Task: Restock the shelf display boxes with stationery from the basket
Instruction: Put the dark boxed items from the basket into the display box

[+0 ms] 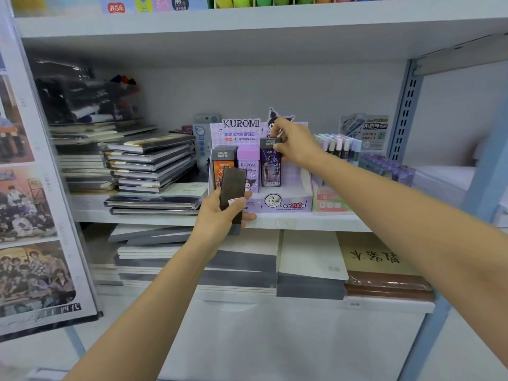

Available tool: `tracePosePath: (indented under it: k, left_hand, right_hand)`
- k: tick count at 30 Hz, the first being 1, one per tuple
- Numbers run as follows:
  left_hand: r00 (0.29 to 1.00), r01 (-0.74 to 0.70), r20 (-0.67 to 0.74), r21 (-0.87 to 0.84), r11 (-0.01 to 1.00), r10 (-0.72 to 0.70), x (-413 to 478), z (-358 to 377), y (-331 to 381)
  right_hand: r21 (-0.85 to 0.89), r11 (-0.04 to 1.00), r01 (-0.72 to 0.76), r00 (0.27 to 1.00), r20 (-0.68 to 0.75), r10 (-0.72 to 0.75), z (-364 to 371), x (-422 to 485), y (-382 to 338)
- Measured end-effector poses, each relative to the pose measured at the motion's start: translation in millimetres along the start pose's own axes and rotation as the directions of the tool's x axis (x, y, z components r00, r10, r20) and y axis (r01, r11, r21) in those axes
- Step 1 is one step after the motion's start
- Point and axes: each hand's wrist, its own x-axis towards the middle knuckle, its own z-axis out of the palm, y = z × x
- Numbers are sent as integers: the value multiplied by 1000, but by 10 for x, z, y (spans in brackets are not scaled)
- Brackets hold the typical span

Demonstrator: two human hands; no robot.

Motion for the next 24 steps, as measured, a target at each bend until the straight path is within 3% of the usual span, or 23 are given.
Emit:
tracePosePath:
  k: [7,12,14,17,19,21,24]
  left_hand:
    - [1000,12,3,6,1000,-12,-5,-1,20]
    - [999,48,6,25,999,-48,-41,9,82]
    - [998,58,8,25,998,-59,-50,22,118]
    - [998,55,1,54,997,-55,-62,58,180]
    - [999,42,23,80,996,-44,-88,111,225]
    - [997,37,59,71,997,-41,-125,175,265]
    - [997,41,63,44,998,-43,-171,217,325]
  right_hand:
    - [-161,987,9,1000,11,-7,51,-1,57]
    - [-291,957,12,993,119,24,-61,-31,8]
    - [-305,952,33,996,88,-6,-129,-99,-61]
    - [-6,991,132,991,-36,-132,-167,-326,-214]
    - [258,952,166,978,79,-192,-171,-505,-349]
    - [341,922,180,948,189,-255,-163,-620,-408]
    - [417,899,130,975,112,-193,-191,-670,-368]
